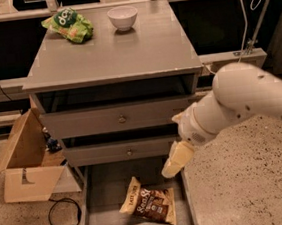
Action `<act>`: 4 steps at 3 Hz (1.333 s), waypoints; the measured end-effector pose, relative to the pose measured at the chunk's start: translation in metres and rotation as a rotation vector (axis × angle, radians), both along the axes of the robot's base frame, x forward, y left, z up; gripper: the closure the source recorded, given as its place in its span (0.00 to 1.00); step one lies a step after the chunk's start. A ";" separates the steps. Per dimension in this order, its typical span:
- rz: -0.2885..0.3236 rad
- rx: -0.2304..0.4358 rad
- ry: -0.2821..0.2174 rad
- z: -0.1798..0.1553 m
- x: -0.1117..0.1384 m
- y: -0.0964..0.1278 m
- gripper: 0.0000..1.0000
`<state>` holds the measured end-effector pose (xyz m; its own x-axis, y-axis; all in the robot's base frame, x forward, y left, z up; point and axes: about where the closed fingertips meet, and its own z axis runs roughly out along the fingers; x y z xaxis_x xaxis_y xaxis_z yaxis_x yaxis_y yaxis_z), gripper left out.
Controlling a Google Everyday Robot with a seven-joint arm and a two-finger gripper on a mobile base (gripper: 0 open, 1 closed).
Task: Pick brown chip bag from bottom drawer and place on counter
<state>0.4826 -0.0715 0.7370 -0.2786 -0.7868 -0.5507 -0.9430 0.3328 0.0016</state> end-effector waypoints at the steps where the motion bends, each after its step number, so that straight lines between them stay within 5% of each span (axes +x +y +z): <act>1: -0.020 0.041 0.033 -0.106 0.004 -0.006 0.00; 3: -0.028 0.064 0.041 -0.118 0.007 -0.006 0.00; 4: -0.040 0.088 0.006 -0.201 0.029 -0.020 0.00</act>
Offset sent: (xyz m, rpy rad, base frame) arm -0.0005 -0.0071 -0.0842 0.0229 0.0262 -0.0076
